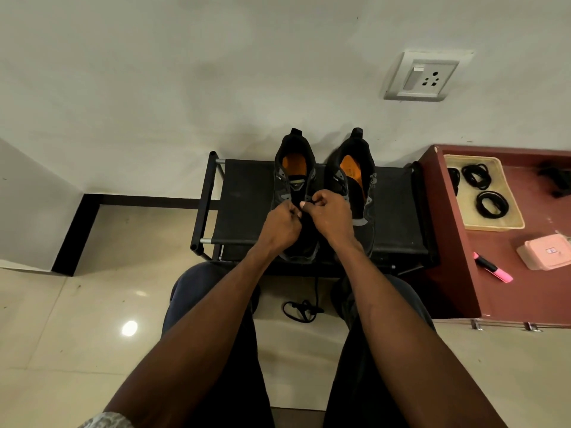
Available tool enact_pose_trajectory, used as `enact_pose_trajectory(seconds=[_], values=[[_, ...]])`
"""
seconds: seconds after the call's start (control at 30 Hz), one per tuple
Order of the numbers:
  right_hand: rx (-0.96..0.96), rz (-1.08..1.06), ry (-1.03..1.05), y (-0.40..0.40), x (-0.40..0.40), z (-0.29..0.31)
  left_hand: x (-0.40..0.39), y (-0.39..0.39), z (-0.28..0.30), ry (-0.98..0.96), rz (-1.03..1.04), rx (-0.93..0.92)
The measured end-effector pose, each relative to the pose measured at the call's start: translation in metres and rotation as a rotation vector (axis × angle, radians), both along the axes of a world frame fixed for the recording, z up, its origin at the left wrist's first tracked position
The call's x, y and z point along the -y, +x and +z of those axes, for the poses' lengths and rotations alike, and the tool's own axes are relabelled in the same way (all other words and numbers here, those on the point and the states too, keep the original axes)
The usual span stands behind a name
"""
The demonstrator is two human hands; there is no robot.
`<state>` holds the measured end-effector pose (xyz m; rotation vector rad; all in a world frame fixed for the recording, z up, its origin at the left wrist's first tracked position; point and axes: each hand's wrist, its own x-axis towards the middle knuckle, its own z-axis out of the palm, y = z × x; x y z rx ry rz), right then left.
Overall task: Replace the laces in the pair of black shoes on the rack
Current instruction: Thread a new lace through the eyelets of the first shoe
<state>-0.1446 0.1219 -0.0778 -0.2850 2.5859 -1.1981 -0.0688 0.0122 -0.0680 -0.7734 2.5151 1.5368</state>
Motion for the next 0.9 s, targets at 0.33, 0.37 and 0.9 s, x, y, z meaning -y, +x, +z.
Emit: enact_pose_trajectory(seconds=[0.33,0.37,0.9], values=[[0.012,-0.011,0.024,-0.004,0.001,0.007,0.033,0.026,0.045,0.053,-0.378,0.224],[0.016,-0.009,0.023,-0.004,0.002,0.007,0.034,0.03,0.045,-0.006,-0.472,0.275],[0.057,0.076,0.05,-0.007,-0.002,0.006,0.011,0.041,0.02,-0.2,-0.785,0.857]])
